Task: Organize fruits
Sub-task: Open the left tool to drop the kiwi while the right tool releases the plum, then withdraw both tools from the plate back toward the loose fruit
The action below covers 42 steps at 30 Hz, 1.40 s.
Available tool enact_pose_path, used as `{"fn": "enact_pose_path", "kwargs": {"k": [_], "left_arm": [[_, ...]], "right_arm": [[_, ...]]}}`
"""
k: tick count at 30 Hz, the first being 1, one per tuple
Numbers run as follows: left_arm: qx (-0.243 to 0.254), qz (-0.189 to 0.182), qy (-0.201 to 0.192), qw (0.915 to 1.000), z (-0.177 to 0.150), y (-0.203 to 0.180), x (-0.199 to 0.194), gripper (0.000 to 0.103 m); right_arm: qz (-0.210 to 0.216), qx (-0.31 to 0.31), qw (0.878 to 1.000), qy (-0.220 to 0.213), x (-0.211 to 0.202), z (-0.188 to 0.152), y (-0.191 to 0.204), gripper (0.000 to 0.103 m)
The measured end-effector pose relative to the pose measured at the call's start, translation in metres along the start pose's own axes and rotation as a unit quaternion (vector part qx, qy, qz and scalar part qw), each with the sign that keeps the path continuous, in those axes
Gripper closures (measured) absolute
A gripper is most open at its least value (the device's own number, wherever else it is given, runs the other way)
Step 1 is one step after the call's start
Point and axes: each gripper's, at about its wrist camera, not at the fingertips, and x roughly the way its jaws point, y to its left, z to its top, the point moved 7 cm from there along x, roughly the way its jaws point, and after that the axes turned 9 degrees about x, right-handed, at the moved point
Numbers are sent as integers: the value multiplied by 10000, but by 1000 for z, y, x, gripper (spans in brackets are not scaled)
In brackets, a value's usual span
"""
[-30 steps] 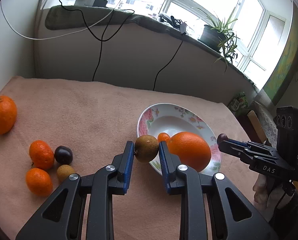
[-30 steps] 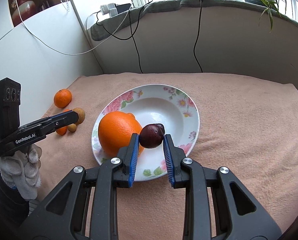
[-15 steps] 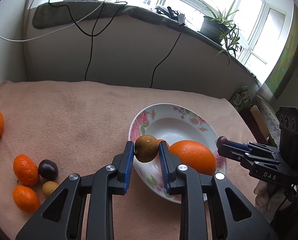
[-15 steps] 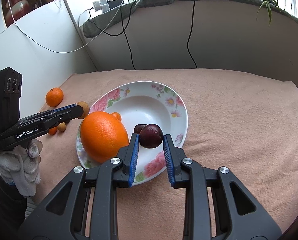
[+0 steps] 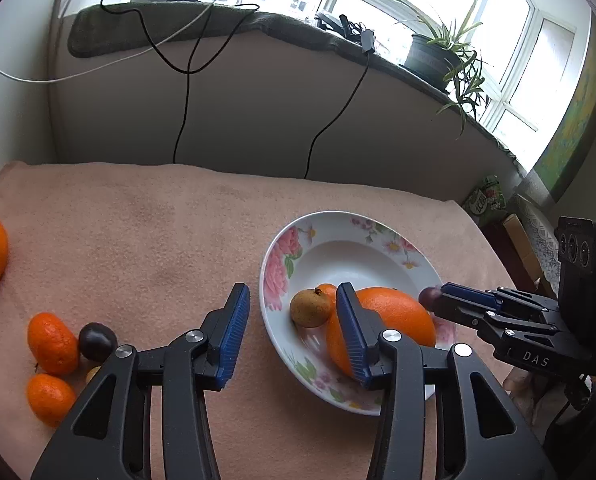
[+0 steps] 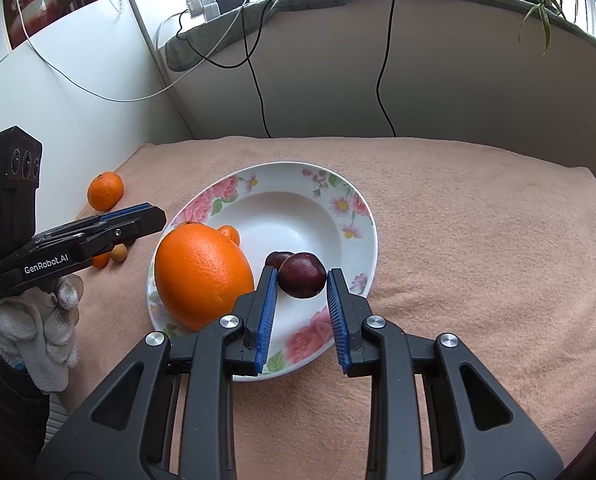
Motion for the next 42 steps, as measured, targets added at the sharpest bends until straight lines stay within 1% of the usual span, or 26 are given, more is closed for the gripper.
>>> {"fn": "enact_pose_path", "kwargs": {"k": [1,2,3,4,6,8,10,12,18,25,29,37,42], "left_arm": [[6,14,-5,10000,0,0,-1,54],[9,27,-24,10000,1,0,-2,48],[10,32,-53,10000,1,1,-3,44],[8,26,-77,10000,1,1,-5,42],[-8,35,-92,10000,2,1,-6,29],[-15,81,-124,9999,2,2,-8,27],[-38,106,-106,9999,2,3,-8,26],[-50,149,-69,9999,1,4,-8,23],[-33,199,-92,9998,-3,4,-14,23],[13,375,-220,9991,-3,9,-31,23],[-61,456,-280,9985,-6,17,-42,23],[-217,697,-372,9966,-21,40,-67,23],[-358,878,-402,9947,-36,57,-84,23]], "right_arm": [[-11,-3,10000,-41,-1,0,0,57],[-7,-8,10000,-93,-3,1,1,42],[16,-20,9999,-149,-5,2,2,33],[42,-35,9998,-189,-7,3,3,31],[70,-73,9997,-238,-9,5,6,23],[89,-112,9995,-278,-12,6,9,18],[114,-135,9994,-301,-13,7,11,17],[113,-147,9994,-301,-14,7,12,17],[142,-135,9995,-262,-13,5,16,16],[187,-156,9992,-323,-20,7,24,16],[266,-195,9987,-384,-24,8,34,11],[444,-364,9975,-405,-27,10,61,11],[628,-428,9966,-332,-22,10,79,11]]}}
